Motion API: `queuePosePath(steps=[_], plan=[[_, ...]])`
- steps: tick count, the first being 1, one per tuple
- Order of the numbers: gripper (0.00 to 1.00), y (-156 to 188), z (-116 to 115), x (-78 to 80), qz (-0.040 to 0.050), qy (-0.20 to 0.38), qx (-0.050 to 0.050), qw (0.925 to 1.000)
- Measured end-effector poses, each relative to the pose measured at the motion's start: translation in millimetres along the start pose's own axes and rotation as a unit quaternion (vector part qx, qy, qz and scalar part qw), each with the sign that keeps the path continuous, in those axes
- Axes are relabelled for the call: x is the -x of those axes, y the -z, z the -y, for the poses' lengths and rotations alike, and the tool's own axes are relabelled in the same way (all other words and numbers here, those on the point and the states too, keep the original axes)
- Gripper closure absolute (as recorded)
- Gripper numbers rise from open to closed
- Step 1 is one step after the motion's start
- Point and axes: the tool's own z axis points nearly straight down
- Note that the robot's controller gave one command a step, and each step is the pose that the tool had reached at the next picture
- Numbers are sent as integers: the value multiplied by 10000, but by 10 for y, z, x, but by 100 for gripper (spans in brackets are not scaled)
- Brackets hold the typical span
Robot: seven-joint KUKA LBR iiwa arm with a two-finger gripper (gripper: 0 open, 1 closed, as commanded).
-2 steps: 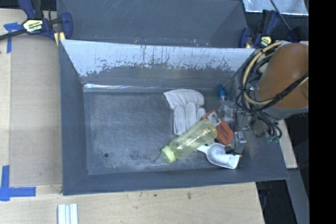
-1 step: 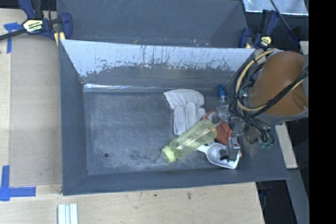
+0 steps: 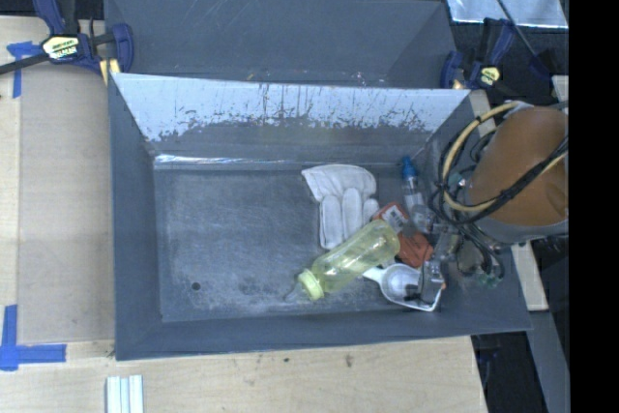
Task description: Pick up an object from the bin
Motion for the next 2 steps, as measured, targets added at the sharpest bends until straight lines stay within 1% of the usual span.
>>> queuePosePath(steps=[1,2], plan=[[0,-415,-78,3,-35,-485,4,9988],[100,-388,-114,-28,-60,-159,19,9999]])
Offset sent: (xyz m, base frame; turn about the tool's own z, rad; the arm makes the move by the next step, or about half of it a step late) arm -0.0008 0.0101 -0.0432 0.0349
